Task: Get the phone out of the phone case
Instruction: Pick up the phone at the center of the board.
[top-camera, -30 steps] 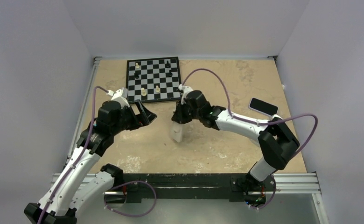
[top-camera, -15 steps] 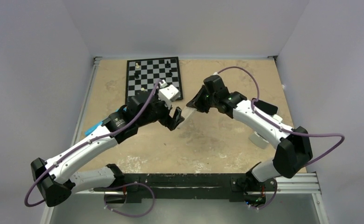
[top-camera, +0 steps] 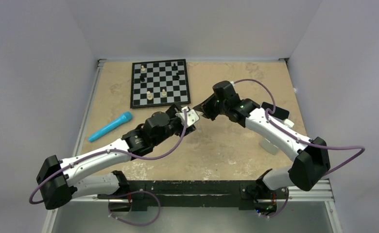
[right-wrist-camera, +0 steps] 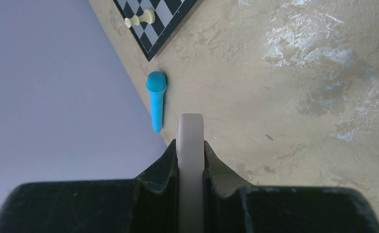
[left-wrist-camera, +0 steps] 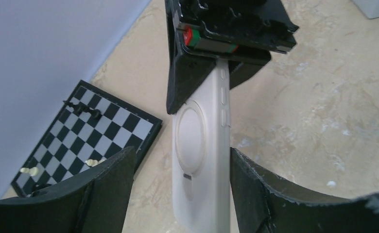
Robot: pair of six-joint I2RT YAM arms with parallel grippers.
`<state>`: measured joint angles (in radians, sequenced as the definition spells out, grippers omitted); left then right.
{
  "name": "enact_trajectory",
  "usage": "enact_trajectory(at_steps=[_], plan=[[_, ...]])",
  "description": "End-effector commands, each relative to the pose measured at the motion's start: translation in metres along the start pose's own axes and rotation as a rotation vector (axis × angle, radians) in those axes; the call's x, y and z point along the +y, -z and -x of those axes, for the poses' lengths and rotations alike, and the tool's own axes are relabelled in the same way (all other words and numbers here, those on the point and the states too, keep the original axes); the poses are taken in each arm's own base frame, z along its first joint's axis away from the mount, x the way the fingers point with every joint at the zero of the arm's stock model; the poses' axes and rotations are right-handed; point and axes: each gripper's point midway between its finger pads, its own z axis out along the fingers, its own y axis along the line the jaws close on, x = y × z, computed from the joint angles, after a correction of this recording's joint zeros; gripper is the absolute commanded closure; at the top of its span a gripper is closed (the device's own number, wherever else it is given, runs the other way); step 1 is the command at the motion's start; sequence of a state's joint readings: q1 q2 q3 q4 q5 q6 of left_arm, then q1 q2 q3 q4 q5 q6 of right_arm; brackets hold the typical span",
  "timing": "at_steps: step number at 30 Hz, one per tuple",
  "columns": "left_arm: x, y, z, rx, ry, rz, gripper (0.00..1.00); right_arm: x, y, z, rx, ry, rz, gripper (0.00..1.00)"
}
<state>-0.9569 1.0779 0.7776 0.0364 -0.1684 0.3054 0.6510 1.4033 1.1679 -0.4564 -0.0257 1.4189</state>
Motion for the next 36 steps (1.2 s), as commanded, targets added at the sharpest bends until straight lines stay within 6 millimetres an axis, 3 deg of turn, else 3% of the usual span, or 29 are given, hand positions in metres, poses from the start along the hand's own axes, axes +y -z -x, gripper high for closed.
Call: enact_trajectory(at_steps=[1, 7, 16, 18, 22, 24, 27, 28, 32, 36], plan=[[0.030, -0.007, 0.021, -0.054, -0.074, 0.148, 0.32, 0.037, 0.010, -0.005, -0.007, -0.066, 0.097, 1.00], [0.030, -0.018, 0.004, 0.022, -0.099, 0.163, 0.55, 0.036, 0.005, -0.024, 0.002, -0.075, 0.074, 1.00], [0.046, -0.014, 0.002, 0.094, -0.077, 0.248, 0.86, 0.050, 0.010, -0.027, -0.031, -0.058, 0.098, 1.00], [0.050, -0.011, 0.003, 0.098, -0.051, 0.269, 0.98, 0.051, 0.012, -0.027, -0.030, -0.028, 0.105, 0.91], [0.049, -0.004, 0.011, 0.070, 0.040, 0.260, 1.00, 0.061, 0.022, -0.019, -0.061, 0.080, 0.215, 0.73], [0.048, -0.003, 0.014, 0.056, 0.088, 0.245, 1.00, 0.067, 0.029, -0.013, -0.066, 0.145, 0.287, 0.58], [0.046, -0.002, 0.012, 0.060, 0.166, 0.208, 1.00, 0.072, 0.045, 0.004, -0.102, 0.260, 0.352, 0.27], [0.047, -0.001, 0.014, 0.050, 0.204, 0.195, 1.00, 0.073, 0.052, 0.009, -0.104, 0.302, 0.387, 0.22], [0.049, 0.002, 0.019, 0.006, 0.352, 0.122, 1.00, 0.074, 0.084, 0.039, -0.175, 0.457, 0.516, 0.15], [0.033, 0.010, 0.047, -0.110, 0.500, -0.082, 1.00, 0.066, 0.106, 0.047, -0.204, 0.664, 0.574, 0.14]])
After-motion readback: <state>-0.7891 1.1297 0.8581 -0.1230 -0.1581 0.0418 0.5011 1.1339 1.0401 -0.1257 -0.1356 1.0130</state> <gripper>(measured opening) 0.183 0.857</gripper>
